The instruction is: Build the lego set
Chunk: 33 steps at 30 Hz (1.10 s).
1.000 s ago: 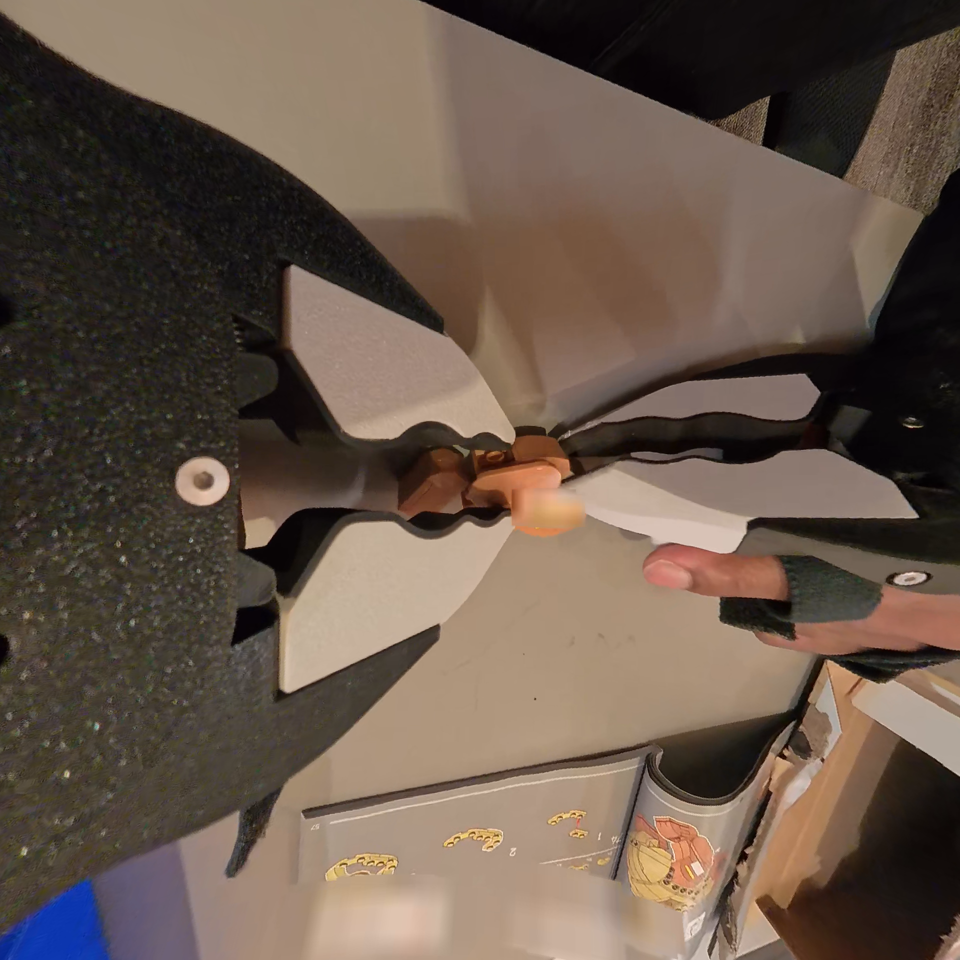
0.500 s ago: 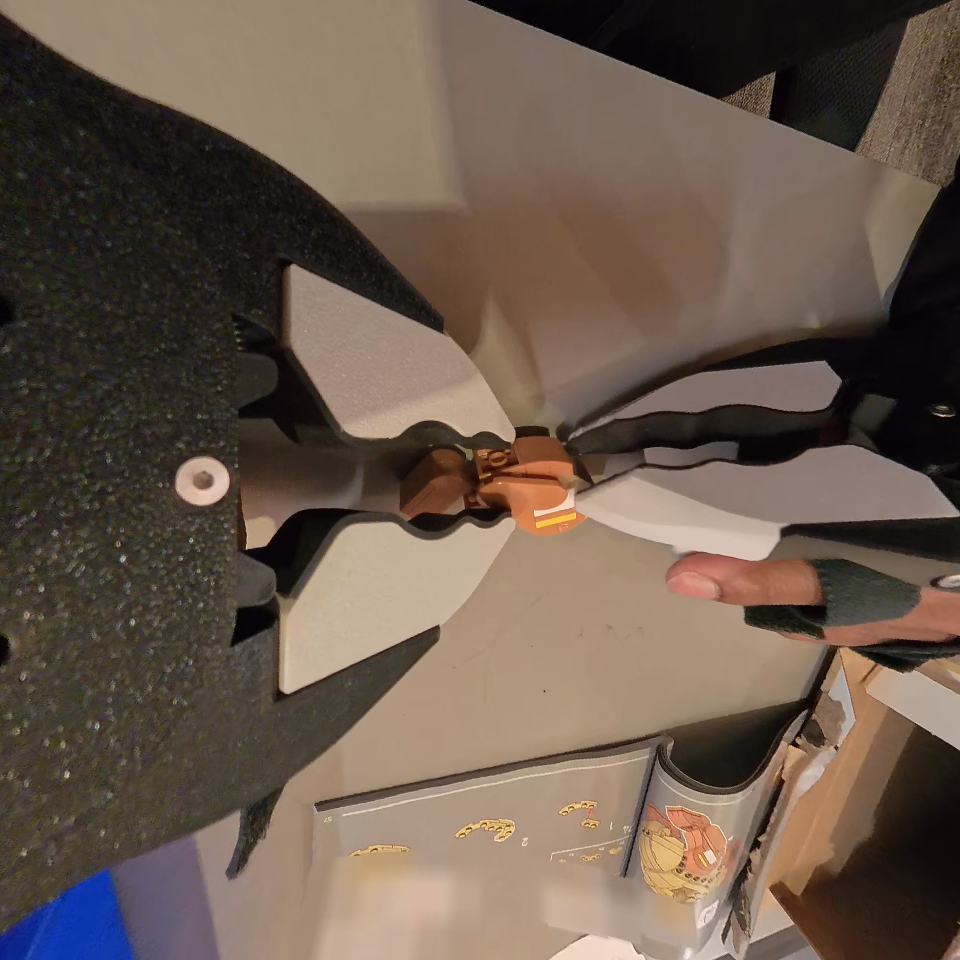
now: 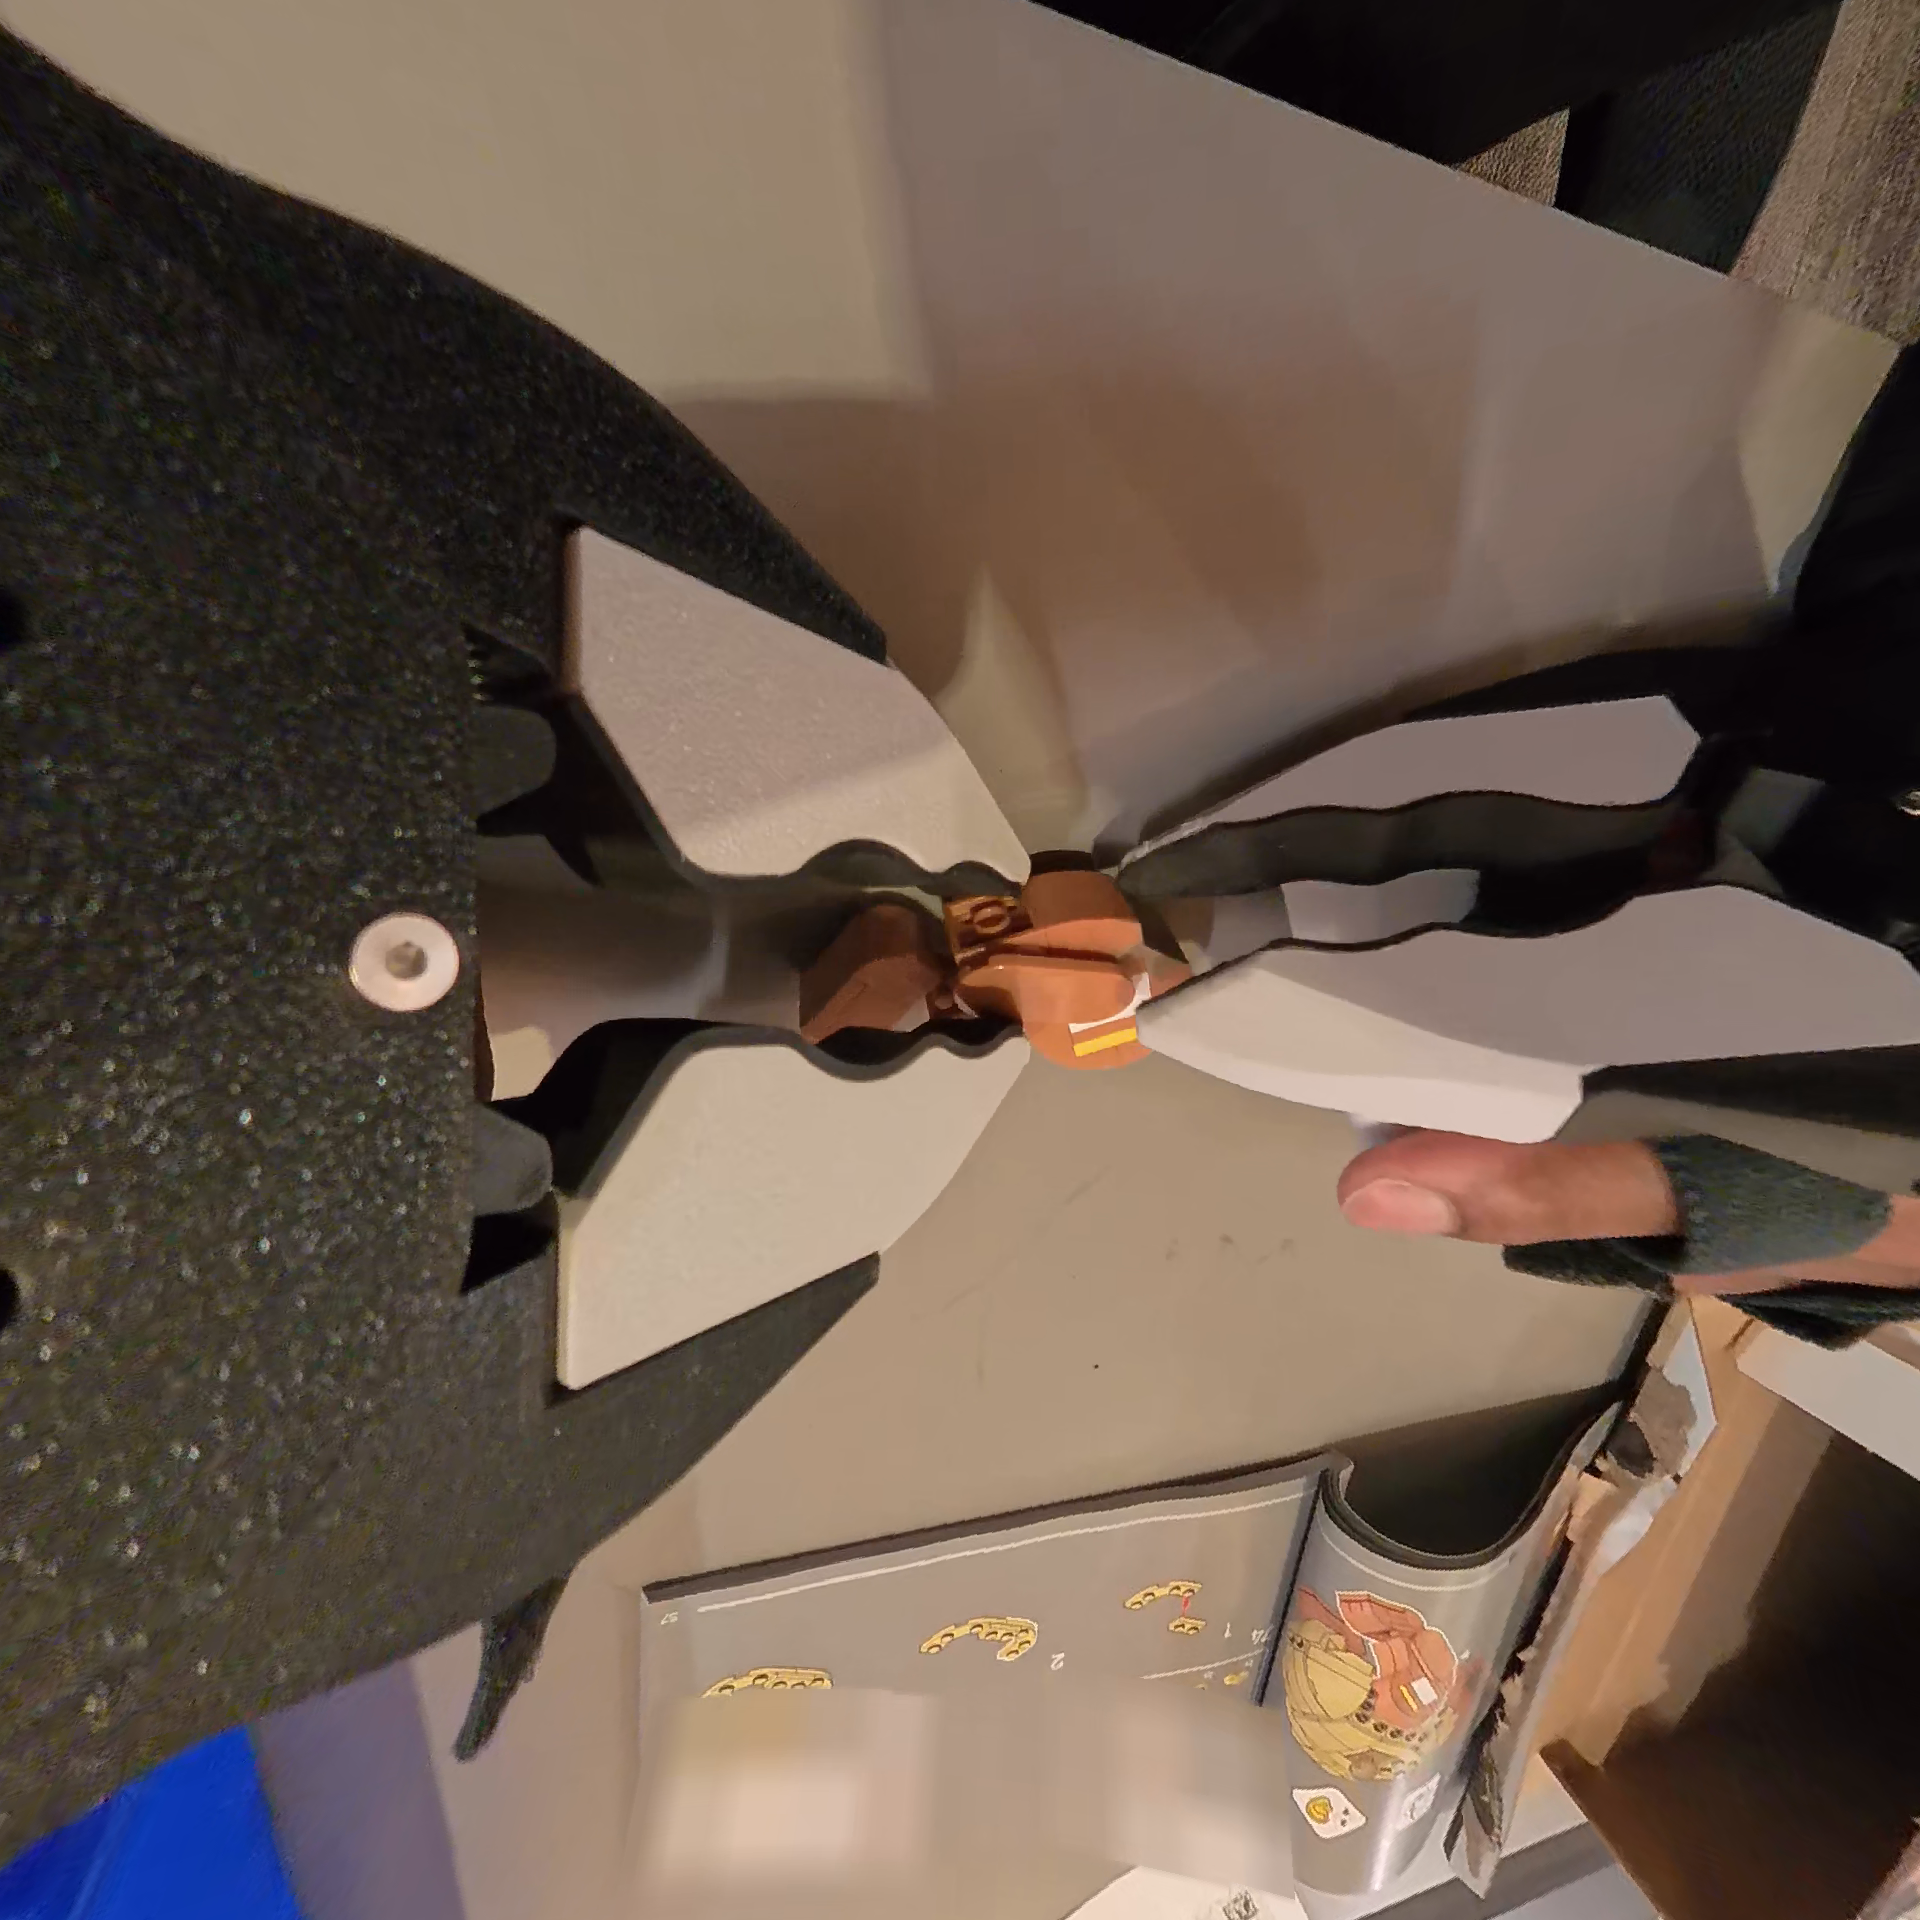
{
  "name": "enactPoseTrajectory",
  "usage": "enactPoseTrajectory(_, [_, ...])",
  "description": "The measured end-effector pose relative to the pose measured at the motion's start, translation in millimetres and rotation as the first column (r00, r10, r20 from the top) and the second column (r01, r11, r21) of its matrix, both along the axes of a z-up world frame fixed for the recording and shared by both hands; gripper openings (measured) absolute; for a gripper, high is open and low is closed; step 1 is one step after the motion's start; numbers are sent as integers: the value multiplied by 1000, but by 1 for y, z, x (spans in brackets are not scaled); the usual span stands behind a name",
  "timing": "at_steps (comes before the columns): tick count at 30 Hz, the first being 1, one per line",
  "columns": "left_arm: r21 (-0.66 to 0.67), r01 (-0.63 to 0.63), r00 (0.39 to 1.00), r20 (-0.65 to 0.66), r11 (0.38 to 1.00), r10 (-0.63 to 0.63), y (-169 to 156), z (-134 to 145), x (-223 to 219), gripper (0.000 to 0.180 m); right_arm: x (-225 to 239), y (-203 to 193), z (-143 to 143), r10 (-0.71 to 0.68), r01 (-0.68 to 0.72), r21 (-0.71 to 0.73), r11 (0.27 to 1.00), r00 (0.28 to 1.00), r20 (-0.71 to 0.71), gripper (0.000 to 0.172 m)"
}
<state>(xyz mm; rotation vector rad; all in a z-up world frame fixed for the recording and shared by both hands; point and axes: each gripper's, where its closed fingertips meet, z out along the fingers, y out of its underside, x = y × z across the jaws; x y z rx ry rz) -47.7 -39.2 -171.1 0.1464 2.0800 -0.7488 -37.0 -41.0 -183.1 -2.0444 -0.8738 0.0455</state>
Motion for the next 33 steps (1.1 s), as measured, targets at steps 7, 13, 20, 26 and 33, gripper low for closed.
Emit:
enactPoseTrajectory(7, [-9, -3, 999, -48, 1000, 3, -3, -2, -1, 36, -1, -1, 0, 10, -10, 7, 1000, 1000, 8, 21])
enactPoseTrajectory(13, [43, -20, 999, -44, 999, 22, -4, -10, 3, 29, -2, -1, 0, 13, -14, 10, 1000, 1000, 12, 21])
enactPoseTrajectory(20, [107, -22, 1000, 2, 994, 22, -4, -13, 5, 25, -1, -1, 0, 11, -11, 7, 1000, 1000, 4, 21])
enactPoseTrajectory(26, [71, -24, 1000, -11, 997, 25, -1, -12, 6, 23, 1, 0, 2, 15, -16, 39, 999, 999, 29, 24])
enactPoseTrajectory(33, [34, -28, 998, -54, 999, 29, -1, -12, 6, 23, 4, -2, 4, 60, -69, 101, 992, 994, 92, 29])
